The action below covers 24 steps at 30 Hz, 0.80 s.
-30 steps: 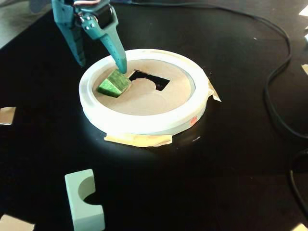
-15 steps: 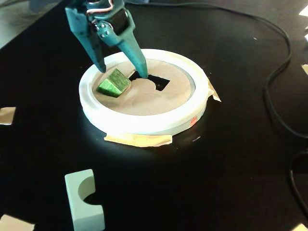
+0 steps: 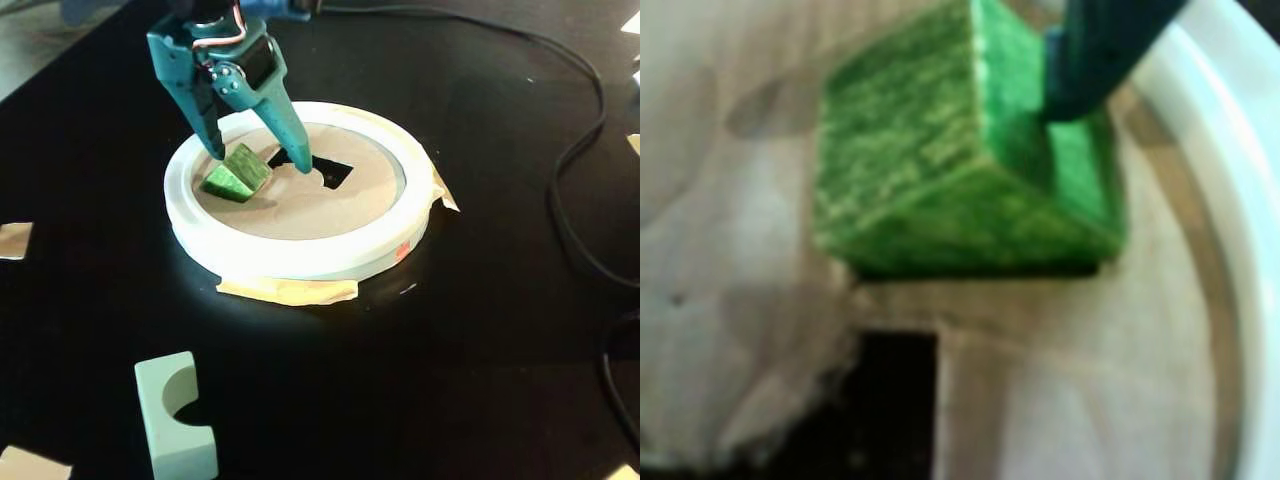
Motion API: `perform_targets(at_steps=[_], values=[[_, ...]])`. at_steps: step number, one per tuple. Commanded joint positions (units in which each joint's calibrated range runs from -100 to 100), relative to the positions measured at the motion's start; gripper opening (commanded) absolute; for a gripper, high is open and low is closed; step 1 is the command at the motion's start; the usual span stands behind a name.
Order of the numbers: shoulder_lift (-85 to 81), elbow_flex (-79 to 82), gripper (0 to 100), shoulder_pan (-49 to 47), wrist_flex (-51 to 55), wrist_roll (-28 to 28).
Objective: Pick up the square block and drop it in corresponding square shaped hole
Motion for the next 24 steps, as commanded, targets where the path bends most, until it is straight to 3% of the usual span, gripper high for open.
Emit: perform_targets(at_steps=[1,16,24], values=[[1.61,-2.07,84,-0.56,-1.53,0.29],[6.00,-1.88,84,-1.19,-3.53,-0.15],[-7.79,-1.97,84,-1.44,9.11,-0.20]])
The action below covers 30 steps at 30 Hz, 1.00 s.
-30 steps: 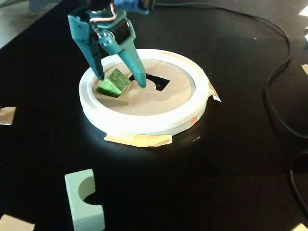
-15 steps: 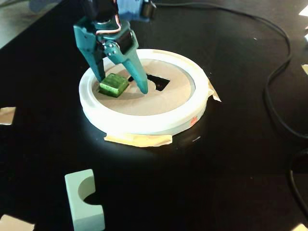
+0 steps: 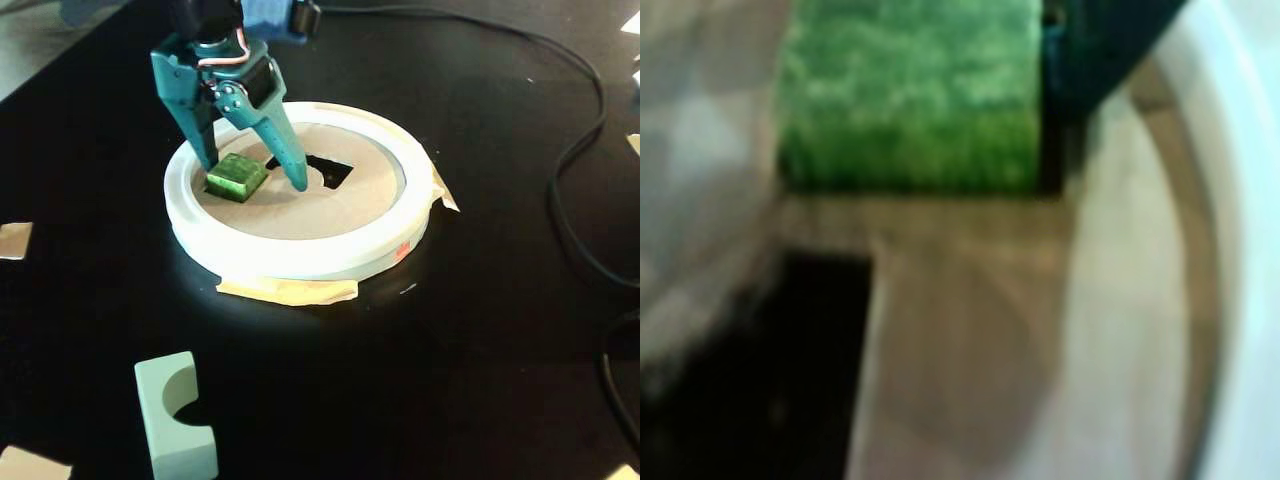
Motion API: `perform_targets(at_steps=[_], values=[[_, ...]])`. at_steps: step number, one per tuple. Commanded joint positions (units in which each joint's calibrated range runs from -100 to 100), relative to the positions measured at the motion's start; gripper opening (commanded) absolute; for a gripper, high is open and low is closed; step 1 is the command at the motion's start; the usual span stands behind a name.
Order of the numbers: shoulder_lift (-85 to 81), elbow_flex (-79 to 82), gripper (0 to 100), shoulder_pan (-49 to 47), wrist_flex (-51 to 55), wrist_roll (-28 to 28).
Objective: Pick up the square block and drop it in corresponding square shaped hole
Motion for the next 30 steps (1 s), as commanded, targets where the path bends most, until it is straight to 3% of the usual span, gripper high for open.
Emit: perform_targets(at_steps=[1,10,16,22,30], values=[[-13.33,-1.78,84,0.26,7.79,-0.20],[-31.24,0.22,84,3.51,21.24,0.49],[-45.57,12.88,84,15.62,21.24,8.55],[-70.38,33.74,84,39.46,10.10,17.05],[-104.51,61.52,84,52.82,-5.55,22.81]])
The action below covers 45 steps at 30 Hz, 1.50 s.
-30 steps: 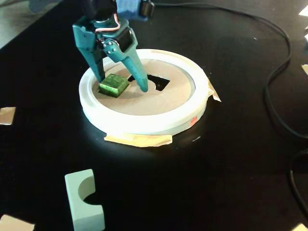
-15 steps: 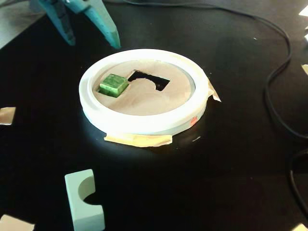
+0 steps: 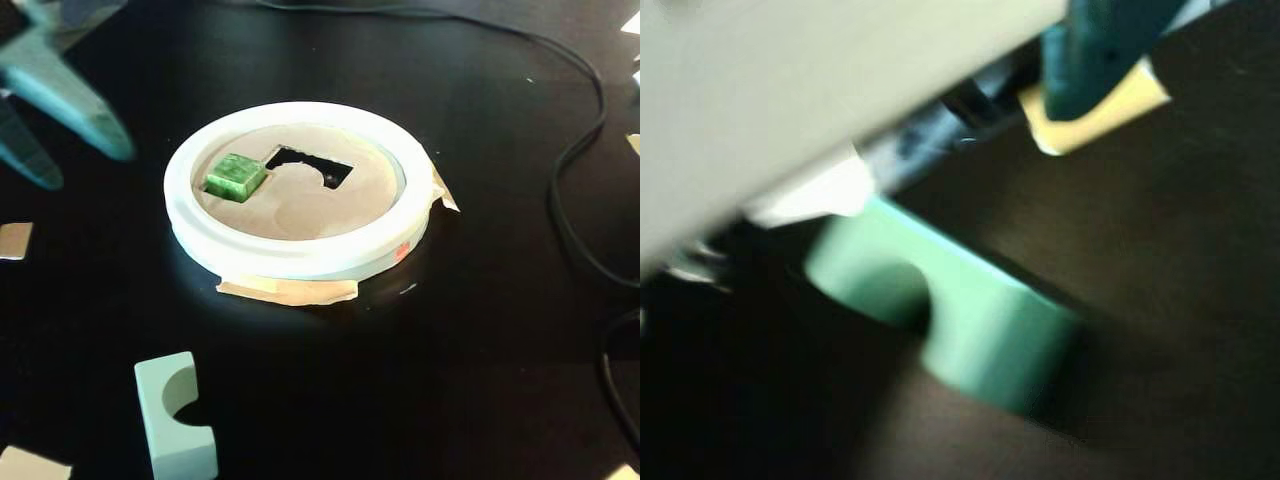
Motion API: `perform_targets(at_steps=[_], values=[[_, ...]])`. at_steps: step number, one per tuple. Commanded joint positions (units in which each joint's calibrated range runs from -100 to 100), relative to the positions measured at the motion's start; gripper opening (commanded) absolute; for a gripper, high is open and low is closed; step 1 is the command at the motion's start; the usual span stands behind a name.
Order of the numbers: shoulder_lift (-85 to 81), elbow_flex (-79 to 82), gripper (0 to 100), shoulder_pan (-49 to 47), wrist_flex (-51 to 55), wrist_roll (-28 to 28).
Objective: Pick up the square block and drop it in corresponding square shaped hole
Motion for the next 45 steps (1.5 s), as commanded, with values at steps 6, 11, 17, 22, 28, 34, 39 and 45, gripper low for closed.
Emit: perform_targets(at_steps=[6,11,17,22,28,34,39,45], values=[[-29.92,28.45,84,13.76,-11.27,8.16],[-29.02,32.91,85,14.76,-11.37,8.21],[-29.65,33.64,85,14.13,-10.06,8.30],[-29.92,41.47,85,13.26,-10.86,8.35],[-29.92,46.39,85,13.26,-11.16,8.35],[-29.92,46.39,84,14.38,-10.16,8.35],[-29.92,46.39,84,14.51,-10.16,8.35],[-29.92,46.39,84,14.51,-10.16,8.35]])
